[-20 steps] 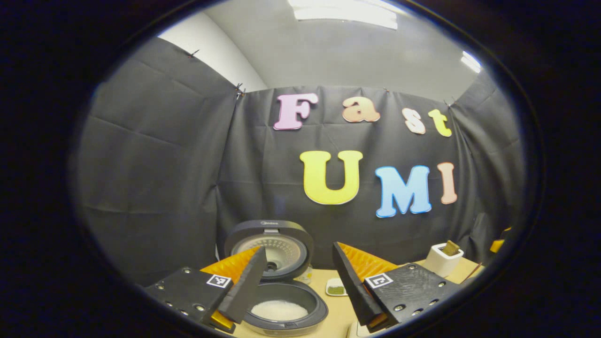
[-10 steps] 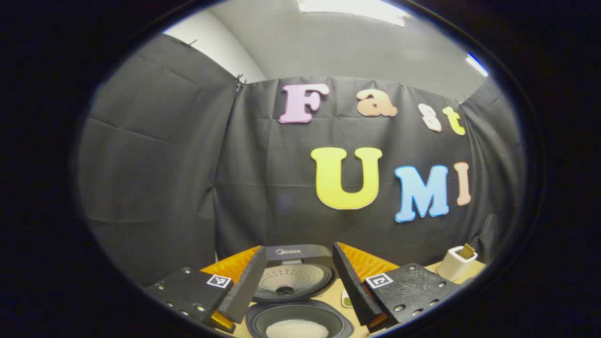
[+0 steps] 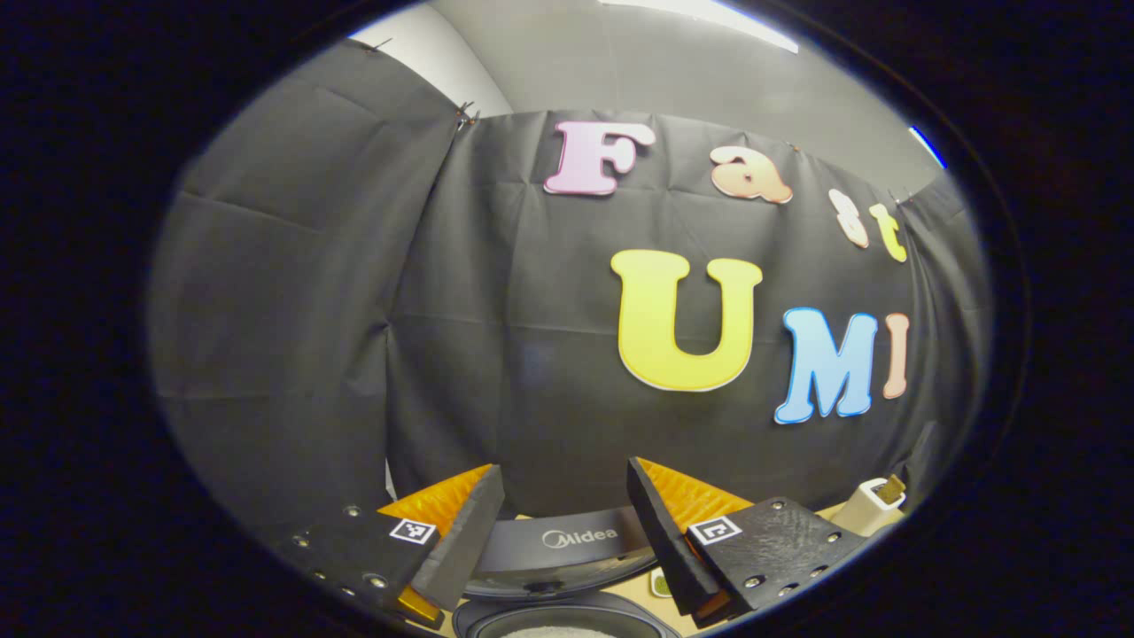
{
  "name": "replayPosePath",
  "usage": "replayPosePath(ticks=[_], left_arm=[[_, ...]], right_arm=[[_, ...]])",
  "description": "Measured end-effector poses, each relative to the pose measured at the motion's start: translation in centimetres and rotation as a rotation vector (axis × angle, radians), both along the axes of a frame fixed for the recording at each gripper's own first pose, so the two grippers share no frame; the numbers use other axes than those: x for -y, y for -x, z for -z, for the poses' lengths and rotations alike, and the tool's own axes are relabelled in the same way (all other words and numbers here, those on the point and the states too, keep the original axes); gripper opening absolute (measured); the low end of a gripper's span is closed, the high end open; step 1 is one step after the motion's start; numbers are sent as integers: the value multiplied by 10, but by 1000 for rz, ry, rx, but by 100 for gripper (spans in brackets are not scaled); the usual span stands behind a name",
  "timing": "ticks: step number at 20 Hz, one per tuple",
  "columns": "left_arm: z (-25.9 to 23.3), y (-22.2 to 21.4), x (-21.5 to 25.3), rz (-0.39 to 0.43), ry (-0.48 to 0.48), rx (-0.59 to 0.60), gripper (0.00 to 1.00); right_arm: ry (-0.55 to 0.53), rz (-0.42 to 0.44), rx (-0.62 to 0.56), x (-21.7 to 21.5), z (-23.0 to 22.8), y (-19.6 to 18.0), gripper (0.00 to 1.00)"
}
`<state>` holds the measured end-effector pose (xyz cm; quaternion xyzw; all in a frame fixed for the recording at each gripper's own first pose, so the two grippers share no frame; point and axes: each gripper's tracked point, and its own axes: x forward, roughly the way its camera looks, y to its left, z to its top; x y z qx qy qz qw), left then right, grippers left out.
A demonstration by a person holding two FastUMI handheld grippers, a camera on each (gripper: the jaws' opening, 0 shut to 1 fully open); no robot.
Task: Close the left gripper, press the button to open the rice cooker; take a wooden spoon from the chopstick holder with the right hand, scoop a spoonful of rice and pour it into the rice cooker, then put the wooden spoon back into the chopstick holder.
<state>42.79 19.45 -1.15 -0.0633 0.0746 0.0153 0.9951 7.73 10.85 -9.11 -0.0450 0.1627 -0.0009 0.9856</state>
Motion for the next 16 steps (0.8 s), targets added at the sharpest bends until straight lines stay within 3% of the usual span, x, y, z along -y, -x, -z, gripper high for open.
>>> replayPosePath(ticks=[2, 3, 5, 6, 10, 11, 12, 16], left_arm=[[3, -1, 0, -5, -11, 0, 87], [3, 1, 0, -9, -7, 4, 94], [2, 7, 1, -16, 10, 24, 88], [2, 11, 1, -19, 20, 35, 91], [8, 34, 12, -10, 1, 32, 88], [10, 40, 14, -10, -6, 29, 88], [12, 47, 15, -12, -10, 28, 88], [21, 74, 27, -14, -40, 20, 92]], right_arm=[[1, 0, -9, -2, 2, 0, 98], [0, -1, -9, -2, 1, 1, 98], [-3, -12, -1, -5, -2, 1, 98], [-2, -19, 3, -7, -3, 0, 98], [-14, -50, 9, -10, -5, -1, 98], [-18, -57, 10, -10, -6, 0, 93], [-21, -66, 10, -11, -6, 0, 98], [-34, -102, 12, -11, -9, 2, 98]])
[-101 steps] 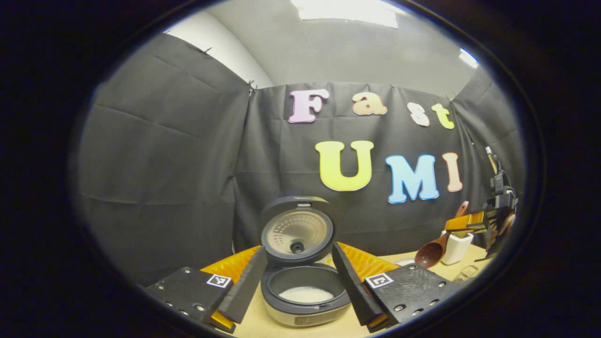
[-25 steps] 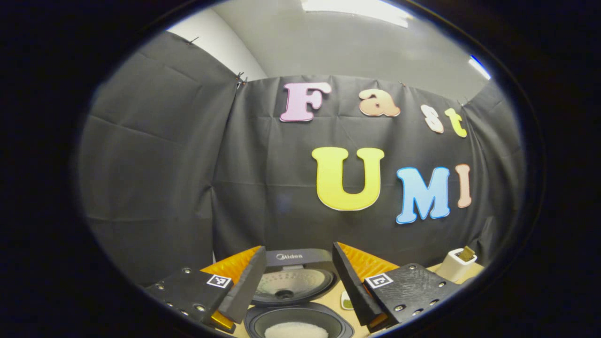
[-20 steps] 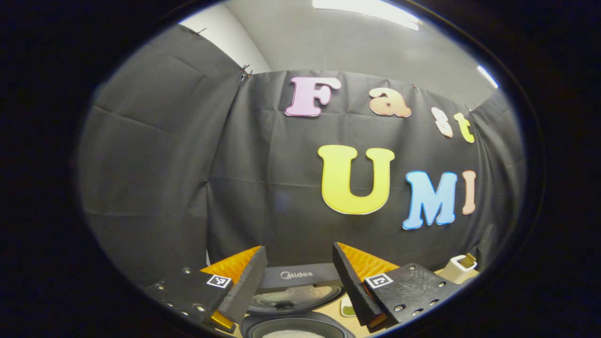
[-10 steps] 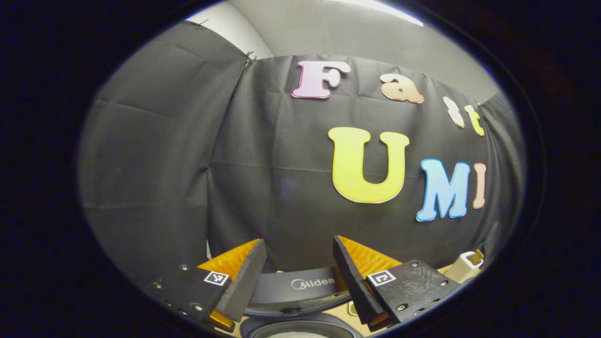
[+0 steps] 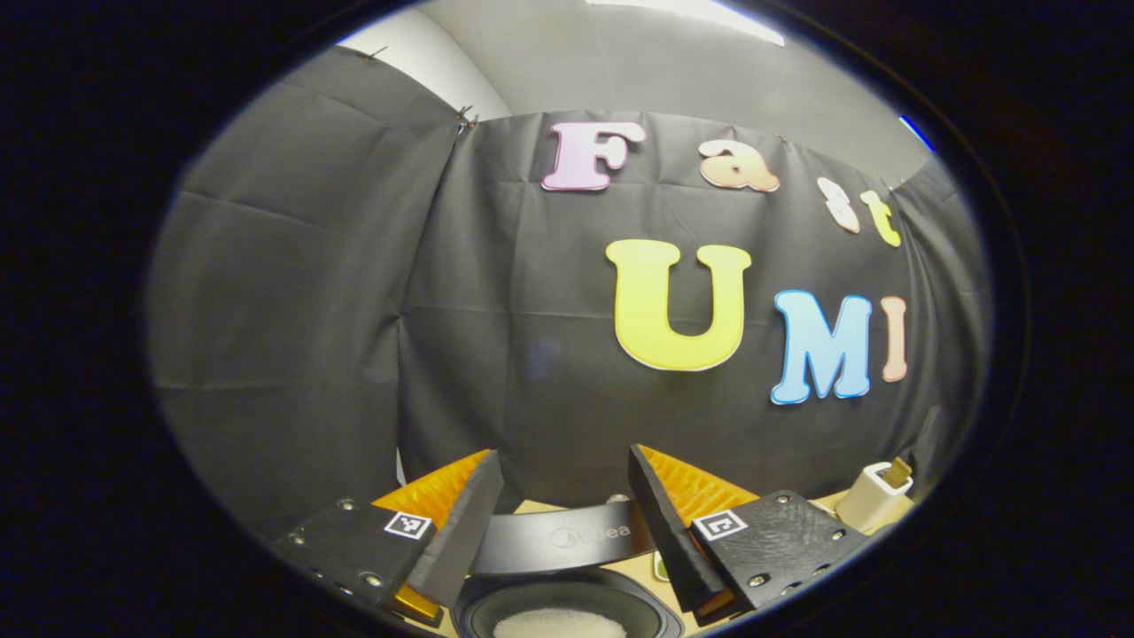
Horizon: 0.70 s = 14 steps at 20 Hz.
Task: Close the left gripper, press the button to open the rice cooker; take a wooden spoon from the chopstick holder with the right hand, scoop a spoonful of rice and pour it into the rice cooker, then put the wooden spoon back into the chopstick holder.
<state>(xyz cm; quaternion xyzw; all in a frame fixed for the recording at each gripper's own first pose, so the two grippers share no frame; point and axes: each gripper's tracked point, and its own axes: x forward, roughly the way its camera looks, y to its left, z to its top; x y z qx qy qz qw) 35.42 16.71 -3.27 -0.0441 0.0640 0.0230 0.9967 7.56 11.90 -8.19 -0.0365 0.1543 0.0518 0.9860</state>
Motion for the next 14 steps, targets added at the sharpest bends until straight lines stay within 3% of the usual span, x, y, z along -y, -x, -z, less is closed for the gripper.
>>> replayPosePath(ticks=[7, 11, 14], left_arm=[[26, 50, 19, -9, -15, -53, 89], [50, 77, 29, -13, -8, -93, 94], [70, 96, 35, -17, 10, -125, 89]], right_arm=[[-8, -49, 11, 12, -9, 7, 98], [-3, -70, 9, 21, -9, 14, 98], [-12, -78, 12, 26, -11, 18, 98]])
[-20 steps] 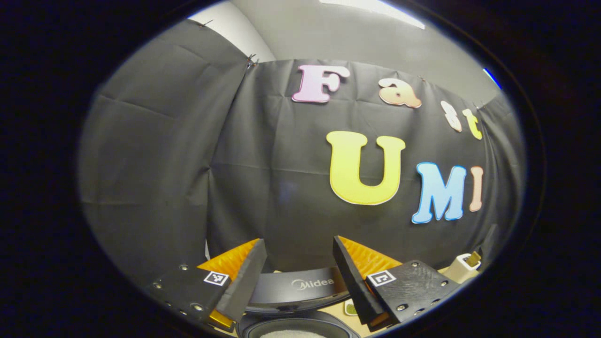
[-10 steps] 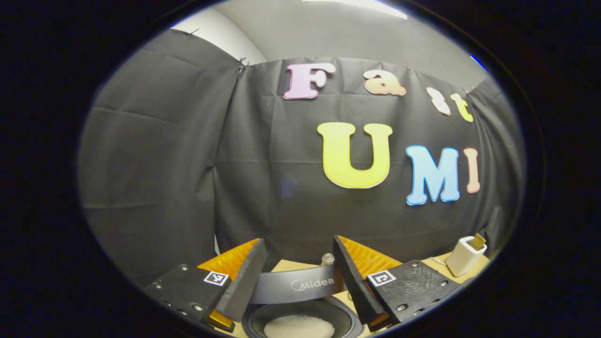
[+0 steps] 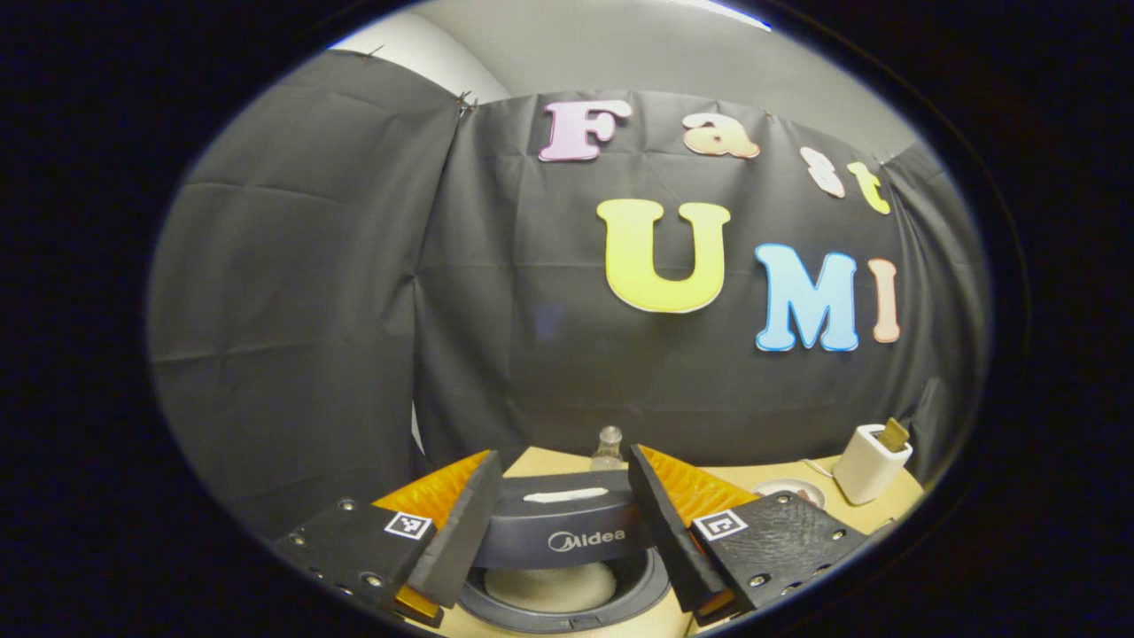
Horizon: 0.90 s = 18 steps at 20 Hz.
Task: Close the left gripper, press the button to open the rice cooker; take a wooden spoon from the chopstick holder with the right hand, scoop a spoonful of rice and pour it into the rice cooker, then put the wooden spoon back into the chopstick holder.
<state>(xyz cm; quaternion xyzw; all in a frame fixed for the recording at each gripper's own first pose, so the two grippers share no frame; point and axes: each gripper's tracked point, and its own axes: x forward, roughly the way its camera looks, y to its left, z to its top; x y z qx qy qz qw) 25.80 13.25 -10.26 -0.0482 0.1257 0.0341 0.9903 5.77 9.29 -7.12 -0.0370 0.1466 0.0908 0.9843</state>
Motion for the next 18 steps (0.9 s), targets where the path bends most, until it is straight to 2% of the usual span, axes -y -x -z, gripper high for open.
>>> replayPosePath(ticks=[1, 3, 11, 13, 14, 18], left_arm=[[6, 5, 0, -4, 2, -11, 94], [17, 13, 4, -6, 10, -26, 89], [76, 41, 15, -11, 3, -111, 89], [82, 47, 17, -11, 10, -107, 92], [85, 48, 18, -14, 12, -110, 89], [113, 51, 20, -29, -2, -168, 89]], right_arm=[[0, 0, -2, 3, 1, 0, 98], [-5, 1, -6, 7, 2, 2, 98], [-17, 6, -9, 18, 3, 5, 98], [-17, 9, -11, 21, 2, 6, 98], [-17, 10, -14, 23, 4, 6, 98], [-9, 16, -21, 28, 5, 5, 98]])
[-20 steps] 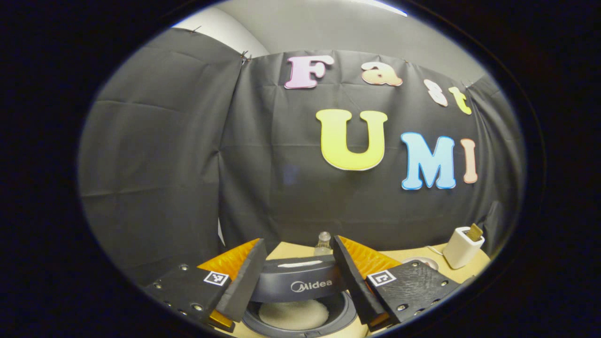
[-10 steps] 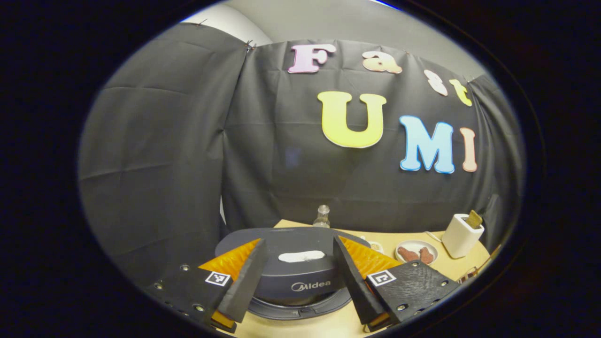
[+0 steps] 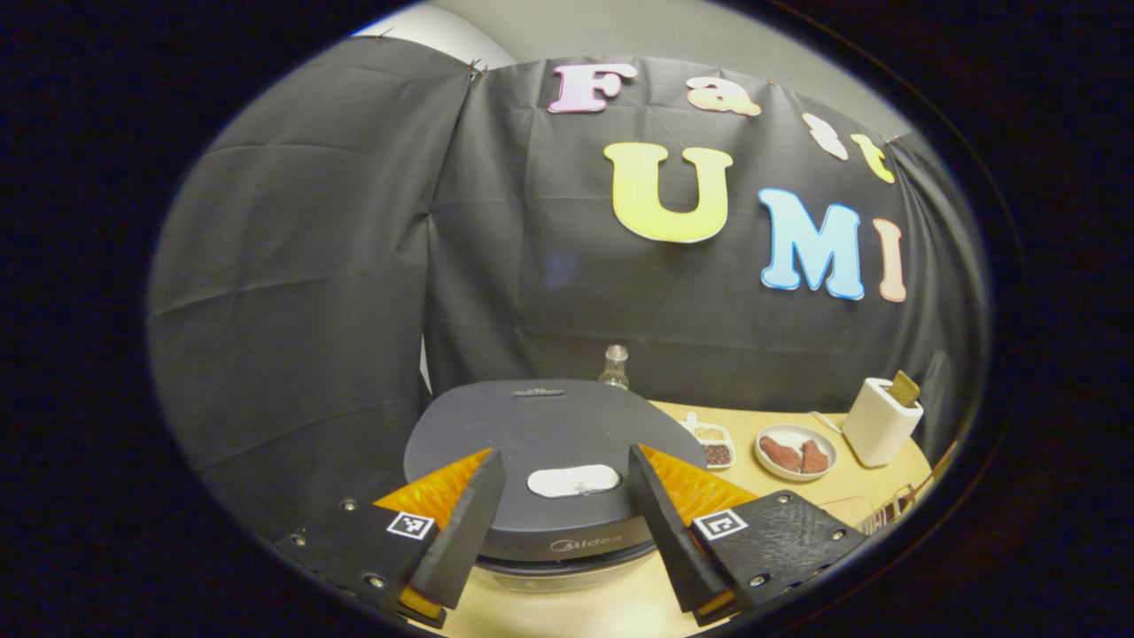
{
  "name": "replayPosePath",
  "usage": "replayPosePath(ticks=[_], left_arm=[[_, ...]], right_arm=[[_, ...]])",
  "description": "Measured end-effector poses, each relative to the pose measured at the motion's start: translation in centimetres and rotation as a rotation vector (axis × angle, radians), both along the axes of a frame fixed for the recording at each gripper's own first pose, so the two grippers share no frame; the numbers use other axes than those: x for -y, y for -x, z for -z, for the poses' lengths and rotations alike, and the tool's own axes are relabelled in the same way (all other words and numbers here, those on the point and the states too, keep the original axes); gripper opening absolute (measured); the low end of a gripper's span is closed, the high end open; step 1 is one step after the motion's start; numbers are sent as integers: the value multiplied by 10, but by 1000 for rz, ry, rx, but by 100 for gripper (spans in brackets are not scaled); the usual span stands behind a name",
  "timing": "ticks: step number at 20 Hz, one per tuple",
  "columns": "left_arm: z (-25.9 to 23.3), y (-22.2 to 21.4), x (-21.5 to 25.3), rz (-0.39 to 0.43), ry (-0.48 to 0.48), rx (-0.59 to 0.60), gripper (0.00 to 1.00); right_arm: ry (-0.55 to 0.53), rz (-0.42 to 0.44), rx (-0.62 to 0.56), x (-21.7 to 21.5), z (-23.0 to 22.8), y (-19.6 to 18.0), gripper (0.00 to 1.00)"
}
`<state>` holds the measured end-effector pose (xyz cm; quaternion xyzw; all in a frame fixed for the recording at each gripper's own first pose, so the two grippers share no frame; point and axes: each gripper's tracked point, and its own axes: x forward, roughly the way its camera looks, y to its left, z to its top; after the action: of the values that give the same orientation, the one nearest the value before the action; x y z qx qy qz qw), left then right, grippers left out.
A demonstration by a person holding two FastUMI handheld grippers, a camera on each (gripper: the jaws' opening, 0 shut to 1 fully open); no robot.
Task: Close the left gripper, press the button to open the rice cooker; take a wooden spoon from the chopstick holder with the right hand, scoop a spoonful of rice and pour it into the rice cooker, then put the wooden spoon back into the chopstick holder.
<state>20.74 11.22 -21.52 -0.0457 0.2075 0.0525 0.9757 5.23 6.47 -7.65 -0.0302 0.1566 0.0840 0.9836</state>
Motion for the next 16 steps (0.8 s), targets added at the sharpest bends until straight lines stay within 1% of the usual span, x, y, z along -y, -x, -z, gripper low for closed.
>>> replayPosePath(ticks=[1, 2, 3, 4, 6, 7, 9, 10, 12, 13, 14, 16], left_arm=[[10, 3, 0, -5, -1, -27, 89], [15, 5, 3, -8, -26, -27, 89], [14, 4, 2, -1, -65, -15, 92], [16, 6, 3, -3, -83, -26, 89], [22, 7, 2, -19, -51, -56, 91], [19, 7, 1, -17, -48, -46, 94], [19, 9, 4, -9, -43, -41, 93], [17, 8, 4, 0, -60, -29, 93], [8, 8, 10, 23, -85, -6, 90], [-3, 11, 15, 27, -77, 15, 92], [-19, 13, 21, 27, -57, 53, 92], [-58, 23, 36, 28, -31, 125, 87]], right_arm=[[3, 0, -2, 0, 1, 0, 98], [9, 1, -2, 3, 2, -1, 98], [15, 4, -3, 5, 1, 0, 98], [20, 5, -4, 6, 3, -1, 98], [25, 12, -10, 12, 5, 0, 98], [21, 16, -14, 14, 6, 2, 98], [8, 16, -23, 14, 8, 2, 98], [3, 16, -20, 15, 7, 2, 98], [-10, 10, -2, 16, -1, 1, 98], [-14, 3, 12, 16, -7, 1, 98], [-16, -4, 27, 18, -12, 0, 98], [-21, -23, 60, 20, -23, 0, 98]])
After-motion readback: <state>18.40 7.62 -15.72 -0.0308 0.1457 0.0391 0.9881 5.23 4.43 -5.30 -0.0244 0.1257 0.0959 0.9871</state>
